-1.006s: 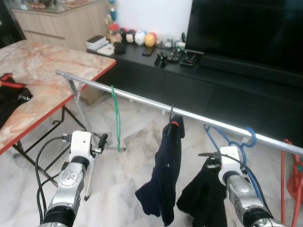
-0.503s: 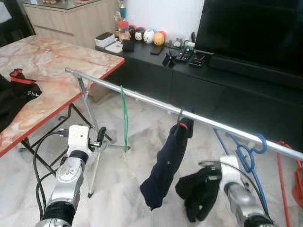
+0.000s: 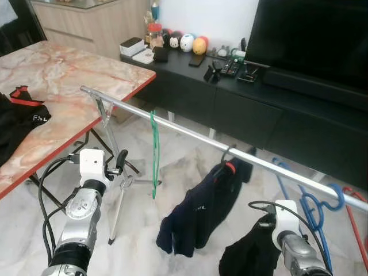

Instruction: Hang hanger

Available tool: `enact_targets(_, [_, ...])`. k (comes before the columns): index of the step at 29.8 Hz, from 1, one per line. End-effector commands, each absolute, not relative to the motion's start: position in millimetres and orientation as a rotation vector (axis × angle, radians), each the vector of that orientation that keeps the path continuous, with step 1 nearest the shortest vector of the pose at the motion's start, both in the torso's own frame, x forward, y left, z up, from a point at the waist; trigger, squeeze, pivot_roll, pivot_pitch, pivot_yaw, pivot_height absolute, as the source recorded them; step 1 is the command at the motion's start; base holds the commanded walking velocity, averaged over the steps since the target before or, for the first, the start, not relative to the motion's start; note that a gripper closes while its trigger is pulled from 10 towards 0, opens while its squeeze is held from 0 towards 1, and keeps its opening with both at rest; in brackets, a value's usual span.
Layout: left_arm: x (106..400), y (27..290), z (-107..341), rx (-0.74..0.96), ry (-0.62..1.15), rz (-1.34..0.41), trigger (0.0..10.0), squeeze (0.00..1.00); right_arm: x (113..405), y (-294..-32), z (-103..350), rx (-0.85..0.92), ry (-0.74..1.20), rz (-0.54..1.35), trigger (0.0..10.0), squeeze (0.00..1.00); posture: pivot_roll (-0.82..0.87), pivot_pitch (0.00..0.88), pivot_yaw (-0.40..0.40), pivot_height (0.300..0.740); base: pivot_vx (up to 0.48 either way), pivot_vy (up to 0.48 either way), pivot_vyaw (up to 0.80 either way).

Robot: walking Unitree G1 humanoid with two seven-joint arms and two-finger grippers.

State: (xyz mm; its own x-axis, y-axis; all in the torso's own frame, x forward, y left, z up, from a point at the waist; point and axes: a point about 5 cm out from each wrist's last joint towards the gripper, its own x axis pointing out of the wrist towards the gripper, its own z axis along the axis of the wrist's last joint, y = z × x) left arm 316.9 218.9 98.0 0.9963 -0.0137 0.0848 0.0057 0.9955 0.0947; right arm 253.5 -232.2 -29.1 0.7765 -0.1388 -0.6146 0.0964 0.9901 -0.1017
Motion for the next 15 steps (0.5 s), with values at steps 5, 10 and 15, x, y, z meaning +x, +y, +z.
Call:
enact_targets(5, [316,217,103,0.086,-0.109,-0.030,10.0,0.00,253,-239,-27,-0.071,0.661,-0.148,10.0,0.00,0.03,0.000,-0.007,0.740,0.204,0.000,0.00])
enact_targets(10, [313,214,104,0.074,-0.125,-0.050,10.0,0.00,253,-240,-27,-0.072,0.660,-0.150,10.0,0.00,0.03,0.000,-0.006,0.740,0.000,0.000,0.00])
enact_targets(15, [307,211,98,0.042,-0.067,-0.113,10.0,0.00,253,-240,-27,-0.073,0.659,-0.151,10.0,0.00,0.03,0.000,-0.004,0.740,0.000,0.000,0.00])
